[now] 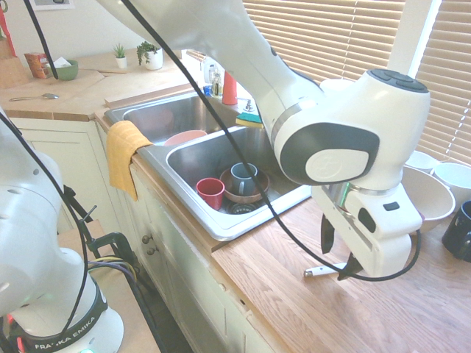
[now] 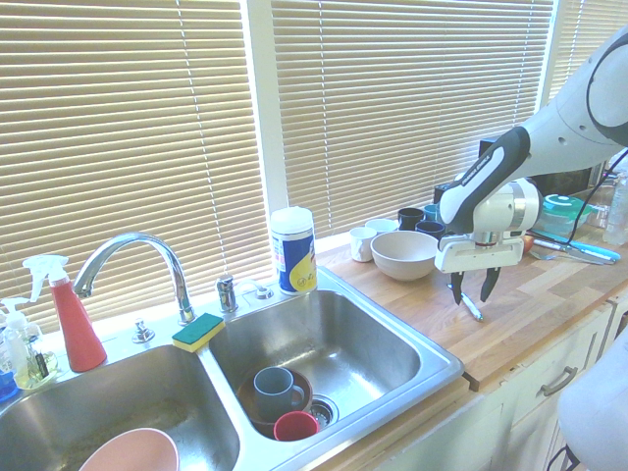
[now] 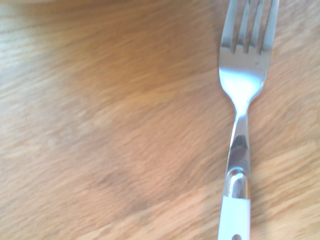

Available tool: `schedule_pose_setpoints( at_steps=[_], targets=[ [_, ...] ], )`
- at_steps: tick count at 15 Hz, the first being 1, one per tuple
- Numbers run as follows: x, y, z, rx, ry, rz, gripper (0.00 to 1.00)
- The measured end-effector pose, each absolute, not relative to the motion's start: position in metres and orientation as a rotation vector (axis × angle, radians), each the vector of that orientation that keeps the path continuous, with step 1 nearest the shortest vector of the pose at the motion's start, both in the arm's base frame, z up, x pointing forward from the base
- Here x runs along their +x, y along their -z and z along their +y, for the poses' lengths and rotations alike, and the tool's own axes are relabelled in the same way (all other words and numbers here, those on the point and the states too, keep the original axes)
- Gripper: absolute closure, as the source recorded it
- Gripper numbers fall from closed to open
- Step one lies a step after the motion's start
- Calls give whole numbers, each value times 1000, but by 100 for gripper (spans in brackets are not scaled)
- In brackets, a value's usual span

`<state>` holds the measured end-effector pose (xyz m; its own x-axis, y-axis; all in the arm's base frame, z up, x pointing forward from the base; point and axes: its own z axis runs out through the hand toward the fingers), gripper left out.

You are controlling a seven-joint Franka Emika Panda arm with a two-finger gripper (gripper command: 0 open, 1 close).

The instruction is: Put the fork into the sink

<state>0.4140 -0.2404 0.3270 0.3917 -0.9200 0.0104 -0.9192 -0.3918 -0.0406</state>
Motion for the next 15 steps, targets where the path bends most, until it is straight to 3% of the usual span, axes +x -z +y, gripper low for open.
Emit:
schedule_pose_setpoints(
  at_steps=[15],
  targets=[
    [408, -319, -250, -2543, 54, 1752, 100]
  ],
)
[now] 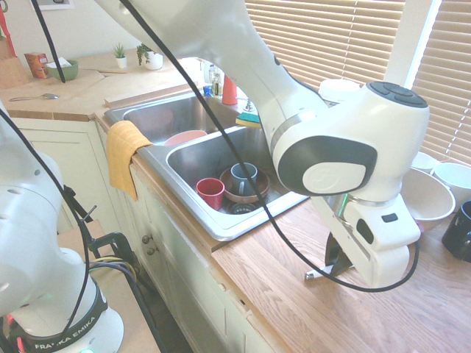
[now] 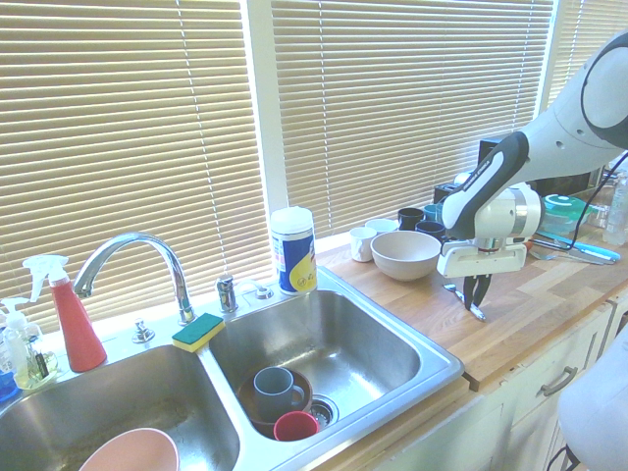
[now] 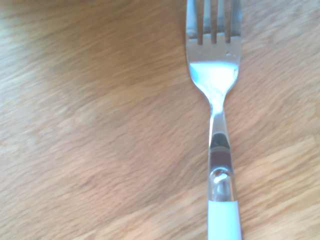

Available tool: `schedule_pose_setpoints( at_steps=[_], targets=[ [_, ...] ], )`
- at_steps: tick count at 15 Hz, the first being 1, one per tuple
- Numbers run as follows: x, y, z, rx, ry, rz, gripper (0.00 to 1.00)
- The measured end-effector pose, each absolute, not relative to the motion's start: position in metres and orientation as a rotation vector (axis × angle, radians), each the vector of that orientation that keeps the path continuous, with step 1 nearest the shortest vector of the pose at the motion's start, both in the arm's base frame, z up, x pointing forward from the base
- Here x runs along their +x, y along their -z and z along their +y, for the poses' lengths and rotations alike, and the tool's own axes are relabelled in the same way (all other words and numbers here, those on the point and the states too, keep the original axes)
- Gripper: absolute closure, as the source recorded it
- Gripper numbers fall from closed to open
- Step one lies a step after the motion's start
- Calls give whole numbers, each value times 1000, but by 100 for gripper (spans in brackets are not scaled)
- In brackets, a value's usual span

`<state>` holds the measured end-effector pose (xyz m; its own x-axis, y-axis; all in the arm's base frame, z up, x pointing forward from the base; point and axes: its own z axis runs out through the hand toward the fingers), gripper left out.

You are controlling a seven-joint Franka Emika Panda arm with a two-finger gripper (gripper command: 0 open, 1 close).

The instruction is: Put the fork into the sink

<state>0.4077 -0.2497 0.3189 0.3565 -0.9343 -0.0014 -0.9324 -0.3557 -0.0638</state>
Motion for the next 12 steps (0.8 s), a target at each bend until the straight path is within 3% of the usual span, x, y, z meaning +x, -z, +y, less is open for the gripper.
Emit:
schedule_pose_setpoints(
  at_steps=[5, 8, 12],
  targets=[
    [392, -413, -255, -2498, 184, 1695, 100],
    [415, -466, -191, -2599, 232, 1513, 100],
    [455, -466, -75, -2730, 224, 1314, 100]
  ],
)
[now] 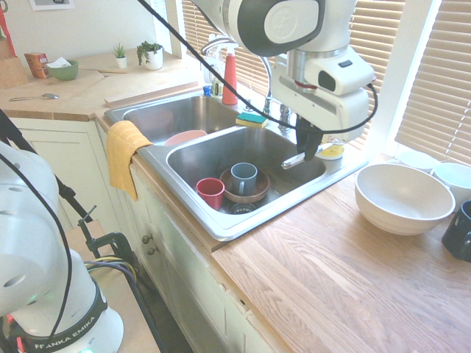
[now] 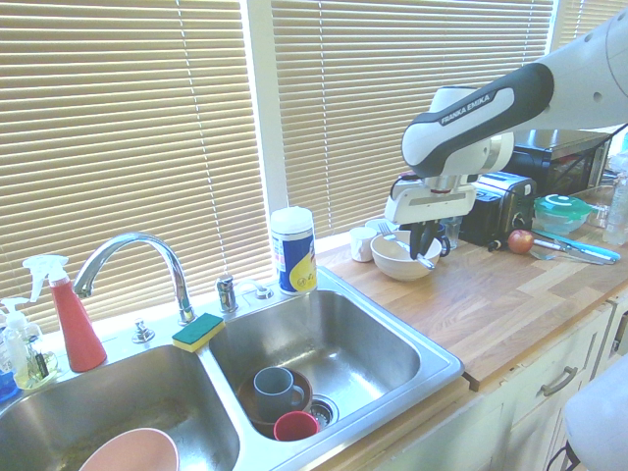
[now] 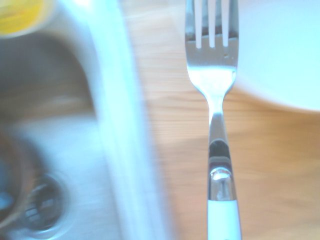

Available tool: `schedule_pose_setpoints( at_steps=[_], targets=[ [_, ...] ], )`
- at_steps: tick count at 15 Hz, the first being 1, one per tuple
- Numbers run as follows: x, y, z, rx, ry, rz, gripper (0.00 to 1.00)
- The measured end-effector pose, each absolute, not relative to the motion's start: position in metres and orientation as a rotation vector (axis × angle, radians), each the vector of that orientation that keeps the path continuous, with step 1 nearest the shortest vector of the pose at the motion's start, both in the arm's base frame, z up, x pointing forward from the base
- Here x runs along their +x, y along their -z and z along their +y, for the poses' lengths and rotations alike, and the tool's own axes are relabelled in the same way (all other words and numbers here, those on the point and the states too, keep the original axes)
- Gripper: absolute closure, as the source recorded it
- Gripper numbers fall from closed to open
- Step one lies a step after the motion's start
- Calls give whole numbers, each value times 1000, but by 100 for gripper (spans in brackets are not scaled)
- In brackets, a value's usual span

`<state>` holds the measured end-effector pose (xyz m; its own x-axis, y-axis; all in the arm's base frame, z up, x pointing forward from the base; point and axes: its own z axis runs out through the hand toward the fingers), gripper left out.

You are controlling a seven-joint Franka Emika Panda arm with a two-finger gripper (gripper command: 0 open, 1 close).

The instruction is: Put the fork into the sink

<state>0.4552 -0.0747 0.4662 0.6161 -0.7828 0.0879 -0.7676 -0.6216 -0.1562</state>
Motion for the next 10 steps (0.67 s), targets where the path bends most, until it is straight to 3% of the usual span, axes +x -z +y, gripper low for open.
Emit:
schedule_pose_setpoints(
  at_steps=[5, 10],
  targets=[
    [496, -413, 36, -2810, 260, 1139, 100],
    [527, -329, 80, -2846, 211, 1161, 100]
  ],
)
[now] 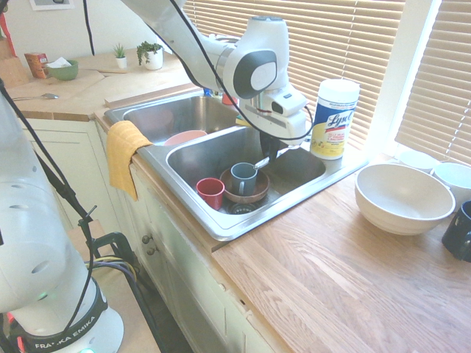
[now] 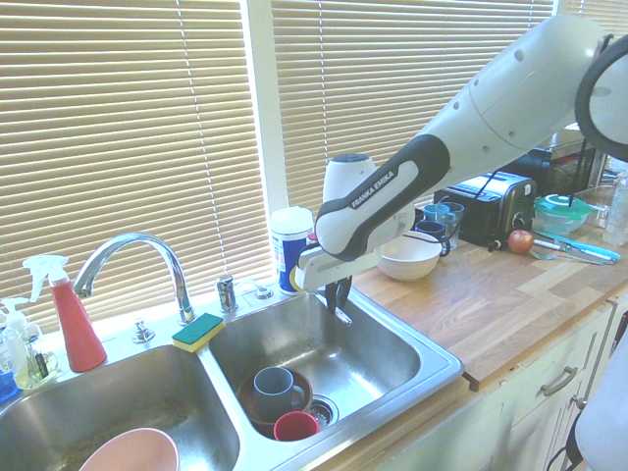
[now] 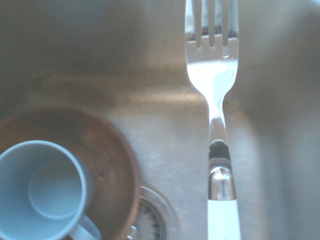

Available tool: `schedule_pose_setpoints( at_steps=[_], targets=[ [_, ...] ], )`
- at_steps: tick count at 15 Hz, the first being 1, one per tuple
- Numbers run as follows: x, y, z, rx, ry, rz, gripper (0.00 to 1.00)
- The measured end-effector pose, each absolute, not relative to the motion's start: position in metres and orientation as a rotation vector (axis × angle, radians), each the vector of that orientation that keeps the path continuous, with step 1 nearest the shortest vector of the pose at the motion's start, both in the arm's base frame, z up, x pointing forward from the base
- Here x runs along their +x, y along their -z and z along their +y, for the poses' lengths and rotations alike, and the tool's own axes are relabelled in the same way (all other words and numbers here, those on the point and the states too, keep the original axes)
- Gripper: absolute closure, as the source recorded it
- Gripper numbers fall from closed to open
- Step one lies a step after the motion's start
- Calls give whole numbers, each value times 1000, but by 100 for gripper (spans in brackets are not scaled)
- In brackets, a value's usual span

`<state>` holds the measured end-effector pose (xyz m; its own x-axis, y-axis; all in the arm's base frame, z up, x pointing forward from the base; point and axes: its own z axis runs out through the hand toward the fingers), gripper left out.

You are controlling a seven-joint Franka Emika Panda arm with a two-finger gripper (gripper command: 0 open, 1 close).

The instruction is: Put the fork into the sink

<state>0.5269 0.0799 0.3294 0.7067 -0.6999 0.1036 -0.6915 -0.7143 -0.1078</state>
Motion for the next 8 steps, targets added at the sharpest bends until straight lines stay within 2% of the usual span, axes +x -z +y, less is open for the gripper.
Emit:
schedule_pose_setpoints(
  at_steps=[8],
  targets=[
    [549, -229, 115, -2840, 97, 1245, 100]
  ],
)
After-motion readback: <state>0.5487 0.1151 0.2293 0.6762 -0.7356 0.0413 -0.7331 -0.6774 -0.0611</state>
